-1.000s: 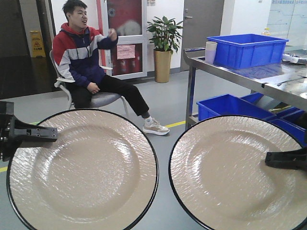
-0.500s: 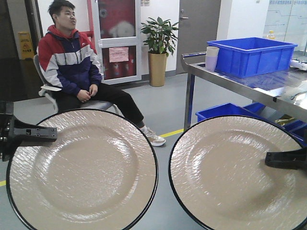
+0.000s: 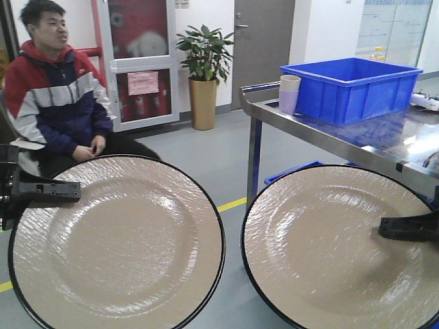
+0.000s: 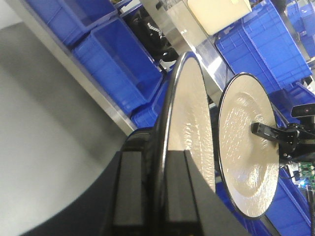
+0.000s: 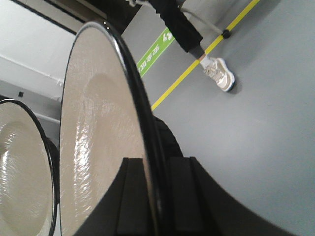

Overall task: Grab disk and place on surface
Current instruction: 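Hold both plates while the base drives to the steel counter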

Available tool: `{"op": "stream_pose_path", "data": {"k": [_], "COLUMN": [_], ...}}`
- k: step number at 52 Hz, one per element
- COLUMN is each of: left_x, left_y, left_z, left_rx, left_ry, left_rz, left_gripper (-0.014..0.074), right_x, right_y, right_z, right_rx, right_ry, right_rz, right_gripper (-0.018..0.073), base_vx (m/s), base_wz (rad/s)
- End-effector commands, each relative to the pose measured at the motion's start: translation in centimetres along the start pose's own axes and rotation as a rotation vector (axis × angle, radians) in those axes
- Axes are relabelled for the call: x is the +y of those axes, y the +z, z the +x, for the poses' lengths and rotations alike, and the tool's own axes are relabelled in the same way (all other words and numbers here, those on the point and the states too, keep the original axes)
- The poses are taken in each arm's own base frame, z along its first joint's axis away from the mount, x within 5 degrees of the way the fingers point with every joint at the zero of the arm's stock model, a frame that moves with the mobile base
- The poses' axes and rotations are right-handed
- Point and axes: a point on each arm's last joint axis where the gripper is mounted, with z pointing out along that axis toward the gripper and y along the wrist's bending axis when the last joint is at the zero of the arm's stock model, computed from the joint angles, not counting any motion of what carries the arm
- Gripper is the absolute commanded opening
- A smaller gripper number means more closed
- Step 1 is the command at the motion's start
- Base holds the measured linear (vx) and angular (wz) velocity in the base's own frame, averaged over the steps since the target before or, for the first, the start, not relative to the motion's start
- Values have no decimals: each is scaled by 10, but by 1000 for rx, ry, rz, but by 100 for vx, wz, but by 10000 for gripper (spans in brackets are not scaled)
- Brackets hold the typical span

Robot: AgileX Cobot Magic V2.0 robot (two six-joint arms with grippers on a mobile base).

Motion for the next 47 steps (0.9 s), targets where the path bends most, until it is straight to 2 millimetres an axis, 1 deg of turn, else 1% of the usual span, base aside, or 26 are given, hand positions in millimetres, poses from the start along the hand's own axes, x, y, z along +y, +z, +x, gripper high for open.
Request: {"op": "stream_pose_path", "data": {"k": [1, 24, 47], "left_x": [-29, -29, -29], "left_y": [-9, -9, -9], "left_z": [-8, -8, -8], "left_rx": [-92, -92, -93], "left_ry": [-13, -13, -13], "left_rz": [130, 130, 129], "left_gripper": [-5, -5, -5], "right_x": [25, 25, 25], "right_y": [-10, -10, -10], "right_z": [-8, -8, -8], "right_rx": [-87, -87, -87], "right_ry": [-4, -4, -4], "right_rz": [-111, -111, -111], "right_gripper": [-9, -9, -9], "base_vx": [47, 45, 41], "base_wz": [-19, -26, -49]}}
